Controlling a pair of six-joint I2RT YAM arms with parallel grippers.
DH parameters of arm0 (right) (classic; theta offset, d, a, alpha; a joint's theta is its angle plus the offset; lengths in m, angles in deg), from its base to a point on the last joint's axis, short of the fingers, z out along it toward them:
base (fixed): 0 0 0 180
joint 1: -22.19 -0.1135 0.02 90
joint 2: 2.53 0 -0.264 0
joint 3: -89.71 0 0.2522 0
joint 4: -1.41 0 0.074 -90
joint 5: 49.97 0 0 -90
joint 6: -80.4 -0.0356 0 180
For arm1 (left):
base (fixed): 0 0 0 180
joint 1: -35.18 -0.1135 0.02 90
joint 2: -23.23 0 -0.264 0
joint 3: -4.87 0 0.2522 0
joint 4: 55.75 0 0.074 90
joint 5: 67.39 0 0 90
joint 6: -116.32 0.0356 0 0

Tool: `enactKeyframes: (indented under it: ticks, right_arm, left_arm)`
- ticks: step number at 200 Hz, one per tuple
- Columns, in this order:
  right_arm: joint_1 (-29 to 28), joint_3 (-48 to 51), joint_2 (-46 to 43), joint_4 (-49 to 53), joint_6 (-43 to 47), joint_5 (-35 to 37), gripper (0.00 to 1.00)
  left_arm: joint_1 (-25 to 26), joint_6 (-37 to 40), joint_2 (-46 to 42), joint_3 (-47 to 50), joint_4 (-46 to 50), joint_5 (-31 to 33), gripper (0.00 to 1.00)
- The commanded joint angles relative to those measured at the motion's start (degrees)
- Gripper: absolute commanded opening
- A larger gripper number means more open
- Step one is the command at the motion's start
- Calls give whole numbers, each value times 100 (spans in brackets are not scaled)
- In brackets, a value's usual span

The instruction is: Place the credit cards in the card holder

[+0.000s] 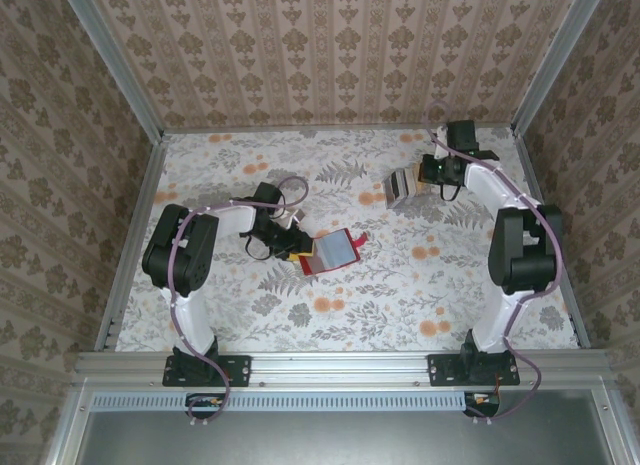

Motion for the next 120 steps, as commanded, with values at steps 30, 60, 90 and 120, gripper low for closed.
enactKeyframes:
  ticks: [30, 60, 90, 120]
  right_arm:
    - [100, 950, -1661, -498, -576, -10, 0]
    - [-312, 1759, -2163, -847, -795, -1268, 0]
    - [-1028, 2429, -2198, -1300, -828, -2328, 0]
    - [-1437, 2673, -1765, -1503, -742, -3286, 0]
  left_arm:
    - [-173, 229, -280, 169, 287, -161, 51]
    - [-311, 379, -407, 167, 513, -130, 53]
    - [-324, 378, -400, 227, 596, -190, 49]
    - [-386, 47, -464, 479, 282, -444, 37]
